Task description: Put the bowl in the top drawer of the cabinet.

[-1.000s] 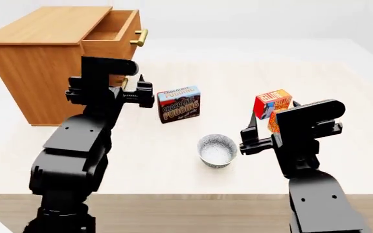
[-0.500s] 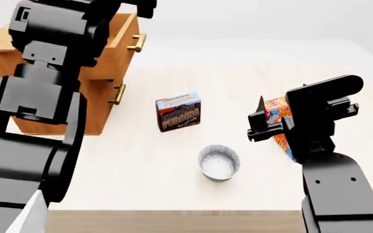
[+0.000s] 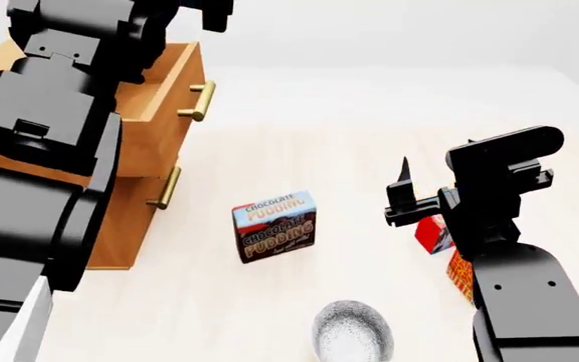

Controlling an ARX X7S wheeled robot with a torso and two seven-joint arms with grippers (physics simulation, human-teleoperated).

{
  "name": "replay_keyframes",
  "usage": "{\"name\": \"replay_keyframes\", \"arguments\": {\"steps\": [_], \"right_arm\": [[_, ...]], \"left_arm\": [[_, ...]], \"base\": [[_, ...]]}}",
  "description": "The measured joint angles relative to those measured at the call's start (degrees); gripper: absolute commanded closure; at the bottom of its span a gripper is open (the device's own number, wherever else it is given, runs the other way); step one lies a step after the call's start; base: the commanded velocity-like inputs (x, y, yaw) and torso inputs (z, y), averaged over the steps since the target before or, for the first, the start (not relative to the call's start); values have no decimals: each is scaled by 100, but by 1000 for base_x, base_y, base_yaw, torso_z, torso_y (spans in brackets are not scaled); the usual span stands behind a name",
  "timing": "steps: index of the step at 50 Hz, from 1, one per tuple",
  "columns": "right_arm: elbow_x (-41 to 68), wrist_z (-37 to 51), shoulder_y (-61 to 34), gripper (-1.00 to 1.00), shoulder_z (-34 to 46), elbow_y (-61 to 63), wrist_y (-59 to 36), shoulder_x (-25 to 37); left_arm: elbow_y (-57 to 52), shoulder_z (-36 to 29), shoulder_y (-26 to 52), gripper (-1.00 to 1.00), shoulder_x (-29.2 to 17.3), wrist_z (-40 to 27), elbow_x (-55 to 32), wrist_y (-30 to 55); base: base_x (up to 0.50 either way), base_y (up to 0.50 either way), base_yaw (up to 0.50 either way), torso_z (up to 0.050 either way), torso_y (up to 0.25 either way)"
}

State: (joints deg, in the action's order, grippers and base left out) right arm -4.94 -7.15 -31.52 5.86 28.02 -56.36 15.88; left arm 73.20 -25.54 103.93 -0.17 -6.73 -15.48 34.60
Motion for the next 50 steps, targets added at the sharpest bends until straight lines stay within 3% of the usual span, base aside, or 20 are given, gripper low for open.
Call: {"name": "replay_keyframes", "arguments": {"steps": [15, 26, 40, 50], "right_arm": [[59, 40, 97, -100, -55, -103, 173, -8], [-12, 214, 128, -100, -36, -203, 348, -48], [-23, 279, 227, -100, 97, -415, 645, -36], [35, 260, 314, -100, 97, -476, 740, -6]], "left_arm": [[137, 90, -220, -100, 9, -89, 25, 145], [166, 353, -305, -100, 9, -107, 164, 462], [174, 1185, -446, -100, 7, -122, 607, 833], [178, 1246, -617, -100, 12, -245, 365, 948]], "base": [[500, 0, 0, 0, 1], [0, 0, 0, 0, 0], [0, 0, 0, 0, 0], [0, 0, 0, 0, 0]]}}
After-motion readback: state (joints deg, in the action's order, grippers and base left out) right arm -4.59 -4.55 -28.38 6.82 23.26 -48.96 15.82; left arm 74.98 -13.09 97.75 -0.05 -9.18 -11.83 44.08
